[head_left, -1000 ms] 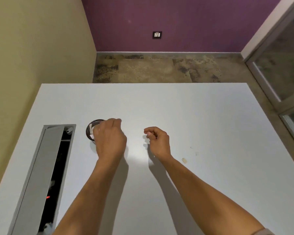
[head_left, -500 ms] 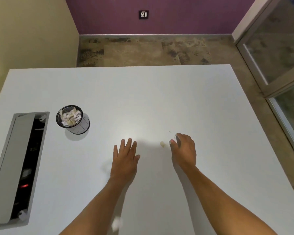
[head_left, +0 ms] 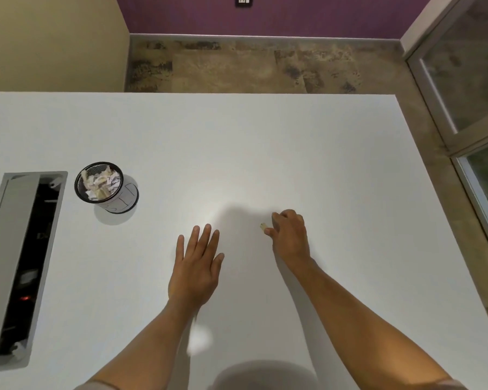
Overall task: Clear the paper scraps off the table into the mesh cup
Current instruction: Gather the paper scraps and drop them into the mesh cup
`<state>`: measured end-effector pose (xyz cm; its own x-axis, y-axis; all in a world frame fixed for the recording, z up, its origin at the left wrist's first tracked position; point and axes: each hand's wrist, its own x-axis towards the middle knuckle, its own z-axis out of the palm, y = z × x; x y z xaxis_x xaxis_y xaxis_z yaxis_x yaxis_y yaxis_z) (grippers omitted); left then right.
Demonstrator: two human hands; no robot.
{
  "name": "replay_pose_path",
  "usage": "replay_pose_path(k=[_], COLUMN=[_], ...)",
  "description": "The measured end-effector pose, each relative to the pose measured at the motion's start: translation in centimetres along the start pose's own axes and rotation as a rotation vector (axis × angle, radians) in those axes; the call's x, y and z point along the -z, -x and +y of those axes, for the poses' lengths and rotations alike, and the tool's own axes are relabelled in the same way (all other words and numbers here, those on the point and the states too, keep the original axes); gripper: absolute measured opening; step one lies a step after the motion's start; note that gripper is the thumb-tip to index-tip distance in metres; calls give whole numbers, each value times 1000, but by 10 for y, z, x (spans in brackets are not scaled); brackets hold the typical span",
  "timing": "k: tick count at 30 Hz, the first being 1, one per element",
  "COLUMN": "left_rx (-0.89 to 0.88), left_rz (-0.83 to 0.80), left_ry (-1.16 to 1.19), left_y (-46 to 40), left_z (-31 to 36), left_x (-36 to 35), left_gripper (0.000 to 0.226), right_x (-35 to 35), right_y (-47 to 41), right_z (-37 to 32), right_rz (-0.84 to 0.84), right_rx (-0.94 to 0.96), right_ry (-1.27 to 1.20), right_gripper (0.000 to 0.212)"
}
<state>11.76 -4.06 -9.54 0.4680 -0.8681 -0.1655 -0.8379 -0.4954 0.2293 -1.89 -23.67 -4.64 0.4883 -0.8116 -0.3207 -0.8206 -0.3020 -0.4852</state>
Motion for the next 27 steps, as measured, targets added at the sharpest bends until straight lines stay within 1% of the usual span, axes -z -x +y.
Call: replay_pose_path(k=[1, 2, 3, 4, 6, 10, 12, 15, 19, 20, 23, 25, 27], left_rx=[1, 1, -1, -3, -9, -17, -21, -25, -33, -32, -31, -35, -39], left_rz=[1, 4, 9, 13, 26, 46, 58, 75, 69, 69, 64, 66, 64], left_ry=[-3, -5, -6, -4, 3, 25, 28, 65, 53, 52, 53, 55, 54], left_y=[0, 0, 1, 1, 1, 1, 1, 2, 2, 2, 1, 1, 1], left_z=[0, -1, -1, -1, -1, 0, 0, 0, 0, 0, -2, -2, -2], left_x=[0, -1, -1, -1, -1, 0, 0, 1, 0, -1, -3, -4, -6], left_gripper=[55, 55, 55, 55, 54, 54, 54, 53, 53, 53, 53, 53, 53], right_x=[-2, -4, -7, -10, -16, -19, -19, -19, -20, -19, -15, -10, -4], right_y=[1, 3, 4, 6, 8, 10, 11, 13, 14, 13, 17, 25, 33], right_z=[-2, -7, -10, -12, -16, -19, -18, -17, -19, -19, -19, -15, -8], right_rz=[16, 41, 67, 70, 28, 48, 25, 45, 53, 51, 85, 179, 246], right_rx=[15, 25, 43, 70, 128, 147, 165, 182, 164, 134, -15, -82, -184], right_ry=[-8, -34, -56, -46, 59, 75, 77, 67, 58, 12, -298, -443, -580], right_gripper=[9, 7, 15, 17, 17, 23, 26, 28, 30, 30, 28, 21, 22])
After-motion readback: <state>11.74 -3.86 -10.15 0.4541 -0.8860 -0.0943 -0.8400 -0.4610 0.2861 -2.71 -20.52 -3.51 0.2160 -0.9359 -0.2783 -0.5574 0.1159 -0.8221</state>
